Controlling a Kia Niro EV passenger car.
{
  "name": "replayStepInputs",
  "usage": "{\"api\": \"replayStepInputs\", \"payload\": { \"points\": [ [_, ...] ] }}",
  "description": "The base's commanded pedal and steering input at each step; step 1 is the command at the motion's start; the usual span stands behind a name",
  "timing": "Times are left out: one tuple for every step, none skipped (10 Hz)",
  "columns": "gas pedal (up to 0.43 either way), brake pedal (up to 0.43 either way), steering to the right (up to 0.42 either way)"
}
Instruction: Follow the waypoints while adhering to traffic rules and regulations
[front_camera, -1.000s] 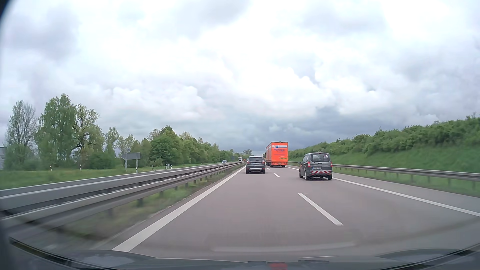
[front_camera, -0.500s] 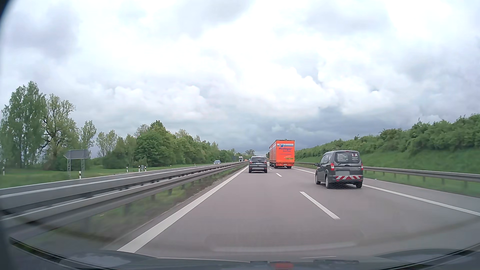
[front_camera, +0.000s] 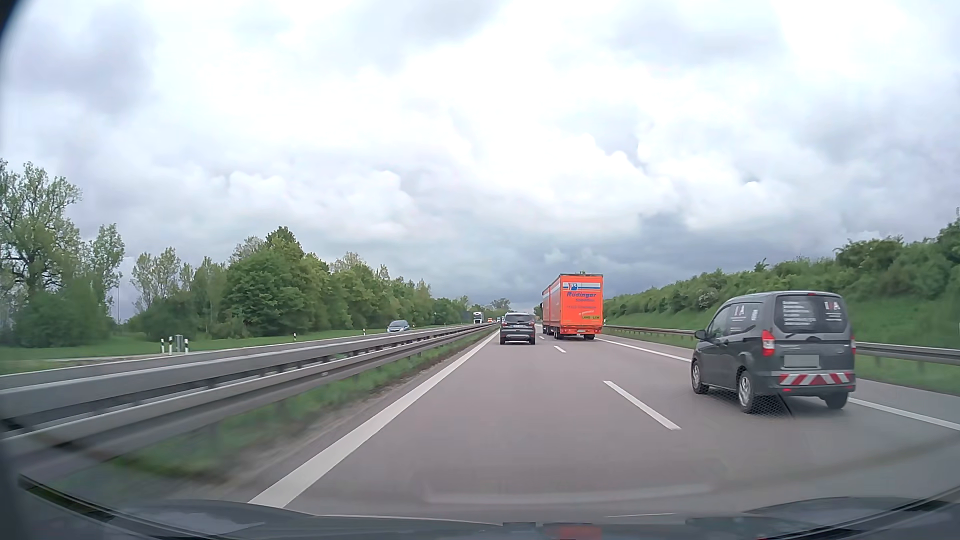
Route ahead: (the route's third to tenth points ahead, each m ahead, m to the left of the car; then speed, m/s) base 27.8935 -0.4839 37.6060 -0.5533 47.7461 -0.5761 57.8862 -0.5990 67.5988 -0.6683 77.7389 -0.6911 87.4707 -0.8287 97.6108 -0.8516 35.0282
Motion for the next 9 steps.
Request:
{"api": "replayStepInputs", "payload": {
  "points": [
    [0.531, 0.012, -0.001],
    [0.539, 0.012, -0.001],
    [0.551, 0.012, -0.001],
    [0.559, 0.012, -0.001],
    [0.571, 0.012, -0.001],
    [0.579, 0.012, -0.001],
    [0.579, 0.012, -0.001],
    [0.579, 0.012, -0.003],
    [0.579, 0.012, -0.003]
  ]
}}
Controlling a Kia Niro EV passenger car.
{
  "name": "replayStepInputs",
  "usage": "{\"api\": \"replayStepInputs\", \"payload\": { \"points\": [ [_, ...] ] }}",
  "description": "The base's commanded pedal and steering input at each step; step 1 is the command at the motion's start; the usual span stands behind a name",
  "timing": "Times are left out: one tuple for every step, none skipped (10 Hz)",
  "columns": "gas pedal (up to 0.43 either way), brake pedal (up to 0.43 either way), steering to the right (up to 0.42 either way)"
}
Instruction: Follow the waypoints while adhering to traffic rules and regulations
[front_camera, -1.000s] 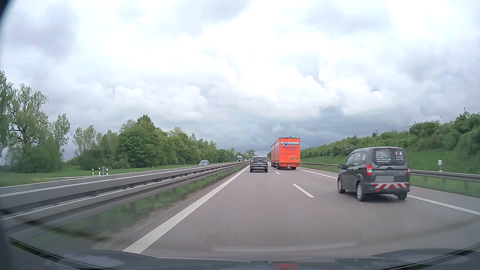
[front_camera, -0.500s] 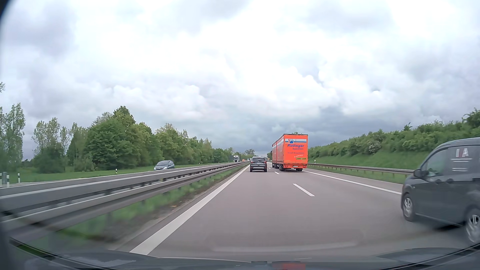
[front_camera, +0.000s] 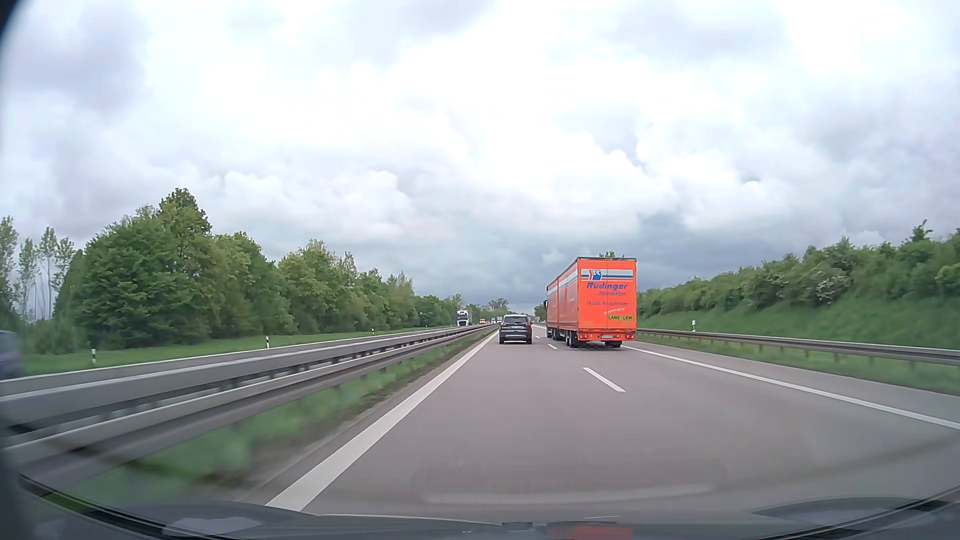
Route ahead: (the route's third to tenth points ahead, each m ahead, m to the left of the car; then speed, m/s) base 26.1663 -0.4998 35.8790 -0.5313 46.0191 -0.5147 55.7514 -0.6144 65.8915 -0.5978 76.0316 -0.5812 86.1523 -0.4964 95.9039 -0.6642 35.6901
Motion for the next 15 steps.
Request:
{"api": "replayStepInputs", "payload": {
  "points": [
    [0.579, 0.012, -0.003],
    [0.579, 0.012, -0.003],
    [0.579, 0.006, -0.004],
    [0.579, 0.012, -0.003],
    [0.591, 0.012, -0.004],
    [0.591, 0.012, -0.003],
    [0.591, 0.006, -0.003],
    [0.591, 0.012, -0.003],
    [0.591, 0.006, -0.003],
    [0.591, 0.012, -0.002],
    [0.591, 0.012, -0.002],
    [0.591, 0.012, -0.002],
    [0.591, 0.012, -0.002],
    [0.591, 0.012, -0.002],
    [0.591, 0.012, -0.002]
  ]
}}
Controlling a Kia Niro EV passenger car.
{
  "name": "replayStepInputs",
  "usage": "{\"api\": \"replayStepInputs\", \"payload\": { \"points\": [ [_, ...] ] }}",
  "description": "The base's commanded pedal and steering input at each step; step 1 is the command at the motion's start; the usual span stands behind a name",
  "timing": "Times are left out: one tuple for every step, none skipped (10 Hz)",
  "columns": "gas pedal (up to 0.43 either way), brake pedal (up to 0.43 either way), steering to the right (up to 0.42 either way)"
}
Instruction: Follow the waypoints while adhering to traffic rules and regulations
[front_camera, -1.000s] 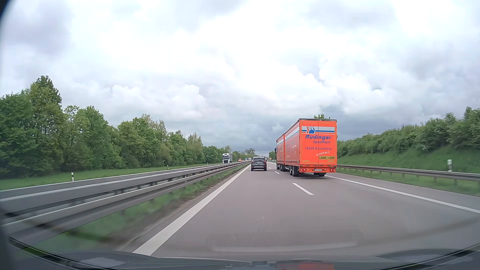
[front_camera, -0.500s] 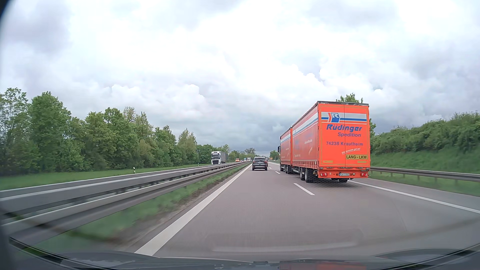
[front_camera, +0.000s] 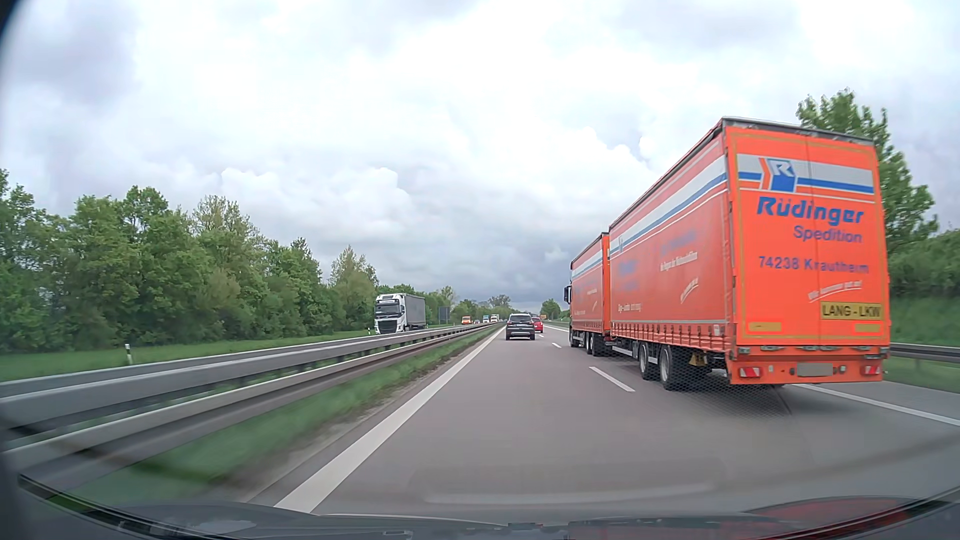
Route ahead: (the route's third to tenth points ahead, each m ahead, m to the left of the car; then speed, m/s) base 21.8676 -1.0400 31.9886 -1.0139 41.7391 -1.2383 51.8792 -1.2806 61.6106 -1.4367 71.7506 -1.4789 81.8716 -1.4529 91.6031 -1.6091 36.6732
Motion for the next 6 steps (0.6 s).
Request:
{"api": "replayStepInputs", "payload": {
  "points": [
    [0.591, 0.012, -0.002],
    [0.591, 0.012, -0.002],
    [0.591, 0.012, -0.002],
    [0.591, 0.012, -0.002],
    [0.591, 0.012, -0.002],
    [0.591, 0.012, -0.002]
  ]
}}
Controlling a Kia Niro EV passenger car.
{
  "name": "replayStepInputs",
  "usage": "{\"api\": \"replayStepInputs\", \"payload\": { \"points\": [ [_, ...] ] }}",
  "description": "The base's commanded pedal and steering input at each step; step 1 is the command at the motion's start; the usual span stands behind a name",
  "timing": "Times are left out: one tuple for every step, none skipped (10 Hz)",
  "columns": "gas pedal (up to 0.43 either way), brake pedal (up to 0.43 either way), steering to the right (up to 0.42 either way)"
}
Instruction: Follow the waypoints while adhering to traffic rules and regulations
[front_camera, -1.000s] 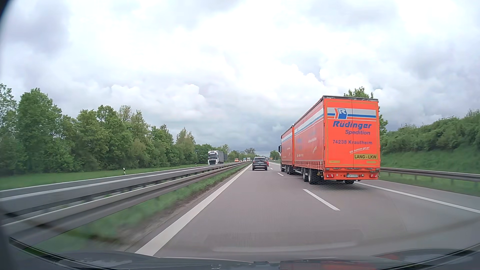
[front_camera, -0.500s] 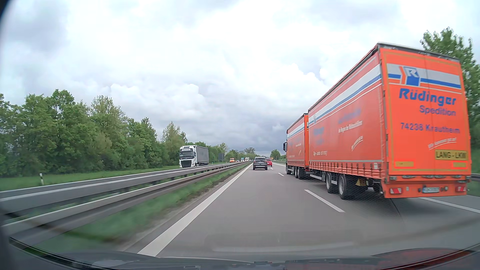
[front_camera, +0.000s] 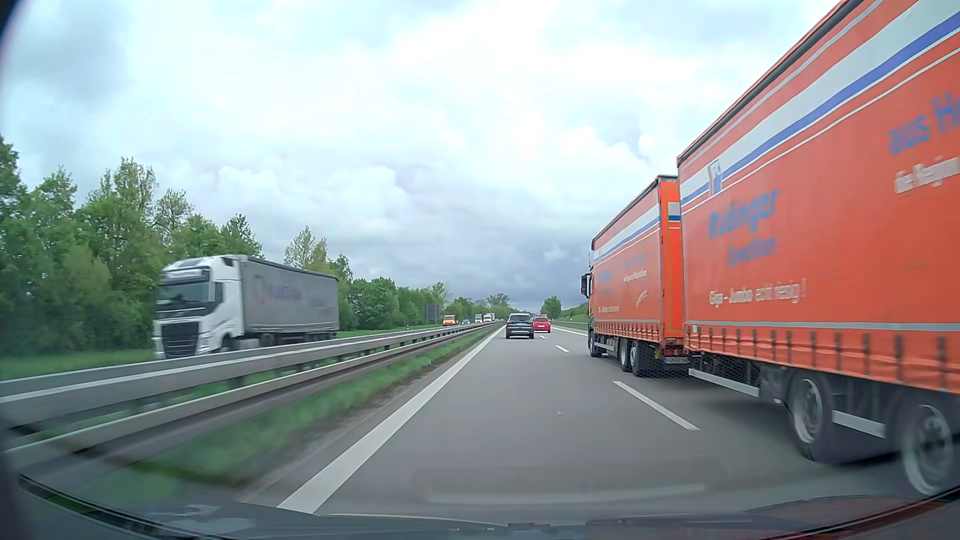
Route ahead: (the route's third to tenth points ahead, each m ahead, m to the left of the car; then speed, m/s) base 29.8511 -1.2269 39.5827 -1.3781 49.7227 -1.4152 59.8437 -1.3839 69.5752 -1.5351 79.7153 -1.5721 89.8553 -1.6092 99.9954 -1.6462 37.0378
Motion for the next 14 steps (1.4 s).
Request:
{"api": "replayStepInputs", "payload": {
  "points": [
    [0.579, 0.012, -0.002],
    [0.579, 0.012, -0.002],
    [0.571, 0.012, -0.002],
    [0.539, 0.012, -0.002],
    [0.520, 0.012, -0.002],
    [0.500, 0.012, -0.002],
    [0.480, 0.012, -0.002],
    [0.449, 0.012, -0.001],
    [0.429, 0.012, 0.000],
    [0.429, 0.012, 0.000],
    [0.409, 0.012, 0.000],
    [0.378, 0.012, 0.001],
    [0.378, 0.012, 0.000],
    [0.378, 0.006, 0.000]
  ]
}}
